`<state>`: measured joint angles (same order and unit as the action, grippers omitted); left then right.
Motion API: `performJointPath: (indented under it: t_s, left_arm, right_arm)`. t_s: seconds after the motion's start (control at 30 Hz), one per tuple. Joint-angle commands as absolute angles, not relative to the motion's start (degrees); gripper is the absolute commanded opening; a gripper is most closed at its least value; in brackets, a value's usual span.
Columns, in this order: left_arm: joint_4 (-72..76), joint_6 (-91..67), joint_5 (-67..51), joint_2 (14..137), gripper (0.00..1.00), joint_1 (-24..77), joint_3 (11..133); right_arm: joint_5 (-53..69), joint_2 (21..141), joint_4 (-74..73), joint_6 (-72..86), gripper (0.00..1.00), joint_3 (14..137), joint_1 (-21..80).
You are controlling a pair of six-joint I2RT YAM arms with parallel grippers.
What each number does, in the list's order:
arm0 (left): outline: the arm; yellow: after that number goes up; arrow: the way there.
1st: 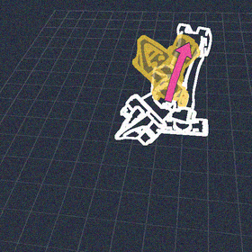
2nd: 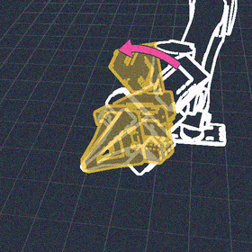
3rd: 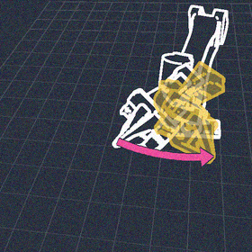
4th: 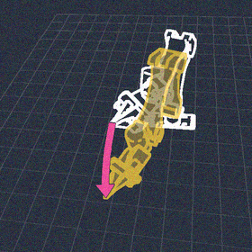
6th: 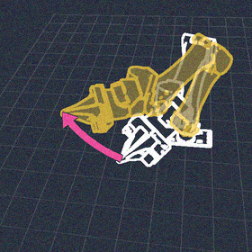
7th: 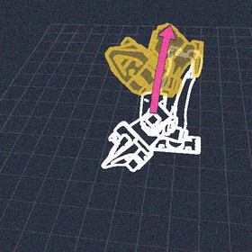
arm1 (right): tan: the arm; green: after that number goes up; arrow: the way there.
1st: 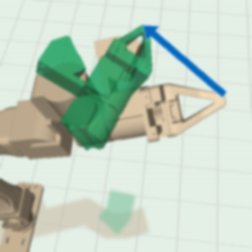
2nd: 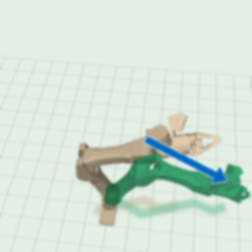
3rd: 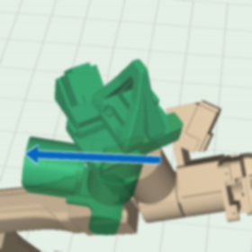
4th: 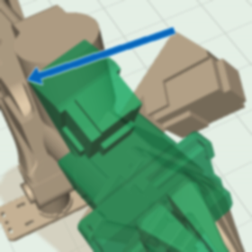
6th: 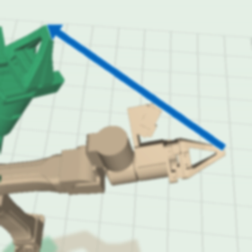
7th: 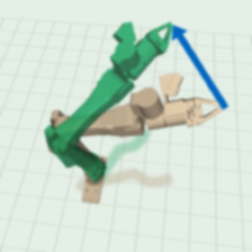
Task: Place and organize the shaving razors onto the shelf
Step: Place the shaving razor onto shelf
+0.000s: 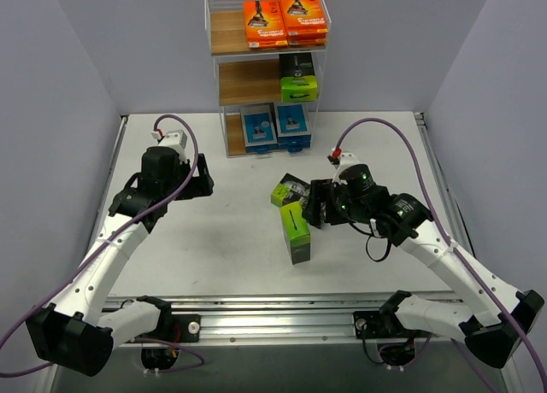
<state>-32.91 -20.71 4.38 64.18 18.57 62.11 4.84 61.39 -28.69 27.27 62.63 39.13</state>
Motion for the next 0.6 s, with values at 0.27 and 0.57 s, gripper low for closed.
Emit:
performJointPath:
  t_s: [0.27, 0.57]
  left_arm:
    - [-31.6, -20.1, 3.1, 63.0, 0.94, 18.2, 62.2]
    - [-31.4, -20.2, 1.6, 63.2, 0.94, 18.2, 62.1]
  right_arm:
    - [-2.0, 63.6, -32.3, 27.2, 0.98, 69.4, 42.9]
    - [-10.0, 71.5, -38.1, 27.0, 0.99, 74.7, 48.2]
